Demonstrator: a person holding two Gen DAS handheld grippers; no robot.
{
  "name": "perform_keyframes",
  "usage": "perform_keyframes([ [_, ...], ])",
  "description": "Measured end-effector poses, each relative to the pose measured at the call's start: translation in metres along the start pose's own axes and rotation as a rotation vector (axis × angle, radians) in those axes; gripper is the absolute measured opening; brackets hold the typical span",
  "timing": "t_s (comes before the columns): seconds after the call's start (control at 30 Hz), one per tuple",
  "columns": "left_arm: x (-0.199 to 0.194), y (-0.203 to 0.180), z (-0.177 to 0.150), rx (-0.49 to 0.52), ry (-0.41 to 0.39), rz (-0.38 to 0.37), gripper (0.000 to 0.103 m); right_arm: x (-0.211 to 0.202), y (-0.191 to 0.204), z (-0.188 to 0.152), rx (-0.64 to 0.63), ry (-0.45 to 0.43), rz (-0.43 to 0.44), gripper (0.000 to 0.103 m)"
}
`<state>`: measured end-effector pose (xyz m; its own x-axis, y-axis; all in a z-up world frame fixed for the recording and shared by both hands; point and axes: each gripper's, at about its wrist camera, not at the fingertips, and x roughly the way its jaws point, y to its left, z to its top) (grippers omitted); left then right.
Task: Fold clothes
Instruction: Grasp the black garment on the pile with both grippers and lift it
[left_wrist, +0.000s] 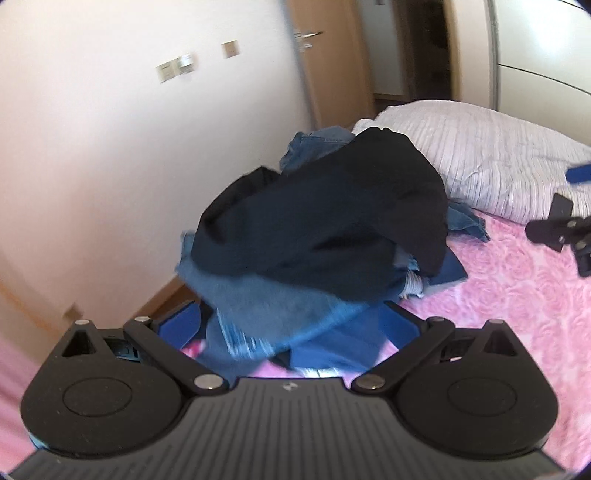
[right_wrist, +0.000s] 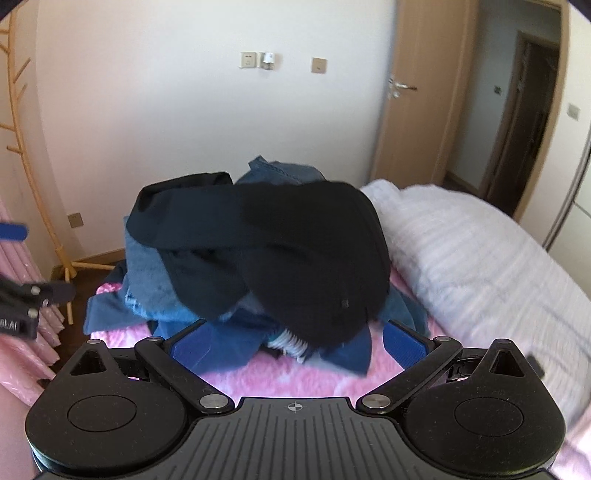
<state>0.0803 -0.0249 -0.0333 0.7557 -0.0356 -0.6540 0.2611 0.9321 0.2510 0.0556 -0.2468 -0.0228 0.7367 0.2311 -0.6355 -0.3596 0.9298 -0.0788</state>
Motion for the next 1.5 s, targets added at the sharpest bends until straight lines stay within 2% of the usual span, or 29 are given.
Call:
perform_keyframes([
  [0.03, 0.016, 0.006, 0.007, 0.029, -0.01, -0.016, 0.101, 0.013, 0.0, 0.007, -0.021, -0.005, -0.008, 0.095],
  [0.07, 0.035, 0.01, 0.014, 0.062, -0.02, -0.032, 0.1, 0.026, 0.001, 0.014, -0.047, -0.002, -0.016, 0.075],
  [0.1, 0.052, 0.014, 0.02, 0.092, -0.029, -0.048, 0.1, 0.04, 0.002, 0.022, -0.072, 0.005, -0.027, 0.066],
  [0.3, 0.156, 0.031, 0.057, 0.314, -0.08, -0.187, 0.099, 0.136, 0.012, 0.06, -0.236, 0.087, -0.069, 0.066],
  [0.43, 0.203, 0.033, 0.06, 0.446, -0.067, -0.283, 0.097, 0.187, 0.016, 0.068, -0.337, 0.15, -0.052, 0.069],
  [0.47, 0.215, 0.033, 0.061, 0.478, -0.063, -0.307, 0.097, 0.196, 0.018, 0.067, -0.359, 0.164, -0.044, 0.073],
  [0.53, 0.231, 0.032, 0.058, 0.506, -0.036, -0.344, 0.096, 0.215, 0.021, 0.066, -0.402, 0.191, -0.029, 0.076],
  [0.6, 0.237, 0.032, 0.059, 0.505, -0.018, -0.37, 0.088, 0.229, 0.024, 0.065, -0.441, 0.21, -0.015, 0.076],
  [0.7, 0.24, 0.032, 0.063, 0.496, 0.001, -0.405, 0.062, 0.247, 0.027, 0.066, -0.476, 0.227, -0.015, 0.075],
  [0.73, 0.242, 0.032, 0.064, 0.493, 0.008, -0.417, 0.045, 0.252, 0.026, 0.067, -0.476, 0.232, -0.011, 0.075],
  [0.77, 0.243, 0.032, 0.065, 0.49, 0.015, -0.428, 0.031, 0.254, 0.024, 0.068, -0.47, 0.237, -0.002, 0.065],
  [0.8, 0.244, 0.032, 0.066, 0.487, 0.021, -0.44, 0.025, 0.255, 0.023, 0.069, -0.464, 0.241, 0.005, 0.045],
  [0.83, 0.245, 0.032, 0.067, 0.484, 0.028, -0.452, 0.012, 0.254, 0.022, 0.069, -0.459, 0.245, 0.009, 0.012],
  [0.9, 0.23, 0.034, 0.071, 0.481, -0.011, -0.452, 0.009, 0.247, 0.021, 0.071, -0.453, 0.223, -0.005, 0.001],
  [1.03, 0.173, 0.03, 0.083, 0.459, -0.126, -0.504, 0.008, 0.203, -0.004, 0.078, -0.331, 0.123, -0.073, 0.0],
  [1.17, 0.097, -0.011, 0.084, 0.515, -0.23, -0.585, 0.007, 0.132, -0.041, 0.066, -0.203, 0.031, -0.15, 0.0],
  [1.33, -0.006, -0.097, 0.05, 0.614, -0.289, -0.733, 0.006, 0.021, -0.081, 0.002, -0.095, -0.019, -0.242, 0.0],
  [1.4, -0.044, -0.134, 0.025, 0.664, -0.286, -0.798, 0.006, -0.023, -0.089, -0.032, -0.068, -0.014, -0.274, 0.0],
  [1.5, -0.093, -0.185, -0.022, 0.707, -0.236, -0.925, 0.006, -0.092, -0.083, -0.099, -0.051, 0.035, -0.327, 0.0],
])
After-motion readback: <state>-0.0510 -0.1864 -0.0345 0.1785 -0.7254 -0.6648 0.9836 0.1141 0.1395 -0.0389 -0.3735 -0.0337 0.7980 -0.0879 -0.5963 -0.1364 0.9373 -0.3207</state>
